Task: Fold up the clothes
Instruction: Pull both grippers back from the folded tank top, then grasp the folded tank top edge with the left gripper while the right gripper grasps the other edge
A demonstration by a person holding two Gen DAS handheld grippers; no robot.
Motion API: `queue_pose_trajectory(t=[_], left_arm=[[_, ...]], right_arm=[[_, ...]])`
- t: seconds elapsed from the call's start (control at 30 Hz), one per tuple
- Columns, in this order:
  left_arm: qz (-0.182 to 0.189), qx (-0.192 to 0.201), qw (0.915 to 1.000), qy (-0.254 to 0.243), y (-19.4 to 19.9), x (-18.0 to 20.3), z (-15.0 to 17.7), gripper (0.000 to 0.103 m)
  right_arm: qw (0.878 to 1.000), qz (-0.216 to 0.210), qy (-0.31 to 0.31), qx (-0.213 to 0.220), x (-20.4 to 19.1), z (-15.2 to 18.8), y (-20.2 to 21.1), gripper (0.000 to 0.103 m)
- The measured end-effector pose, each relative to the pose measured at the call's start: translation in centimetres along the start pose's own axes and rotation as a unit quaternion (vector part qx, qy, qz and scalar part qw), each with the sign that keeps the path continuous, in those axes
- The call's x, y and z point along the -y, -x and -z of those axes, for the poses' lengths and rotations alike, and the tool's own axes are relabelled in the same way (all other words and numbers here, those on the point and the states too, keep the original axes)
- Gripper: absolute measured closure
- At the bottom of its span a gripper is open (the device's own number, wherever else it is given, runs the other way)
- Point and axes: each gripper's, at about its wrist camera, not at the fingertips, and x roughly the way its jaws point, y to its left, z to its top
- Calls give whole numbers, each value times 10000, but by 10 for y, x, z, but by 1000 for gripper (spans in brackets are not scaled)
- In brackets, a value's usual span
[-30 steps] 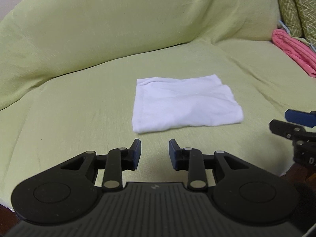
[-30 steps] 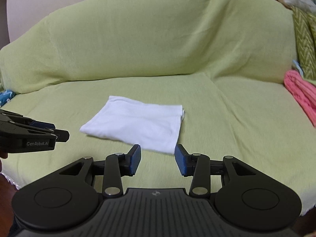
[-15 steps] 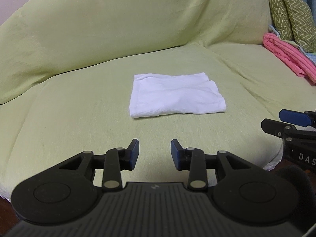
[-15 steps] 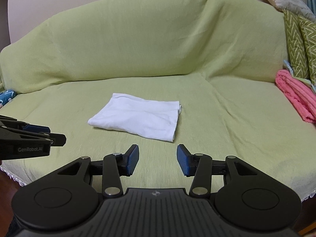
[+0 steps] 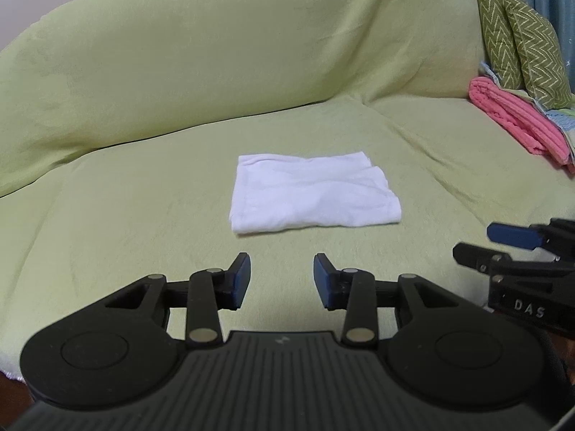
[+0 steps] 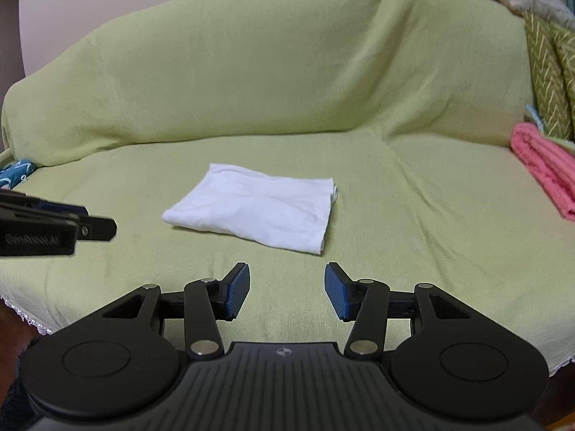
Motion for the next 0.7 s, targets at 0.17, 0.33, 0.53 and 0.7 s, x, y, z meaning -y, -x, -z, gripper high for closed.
queue_pose_trajectory(t=[0.17, 0.33, 0.53, 0.7], left_arm=[[338, 153, 9990, -241, -55, -5, -19, 72], [519, 313, 9975, -357, -126, -12, -49, 75], [869, 96, 9956, -326, -192, -27, -55, 75], [735, 18, 9961, -488, -217, -30, -29, 73]], right_arm=[[9990, -350, -126, 247, 13, -6, -57, 90], [9946, -846, -285, 522, 15, -29, -130, 92], [9827, -1510, -1021, 322, 20, -34, -204, 91], [9716, -1725, -1613, 149, 46, -17, -218, 103]])
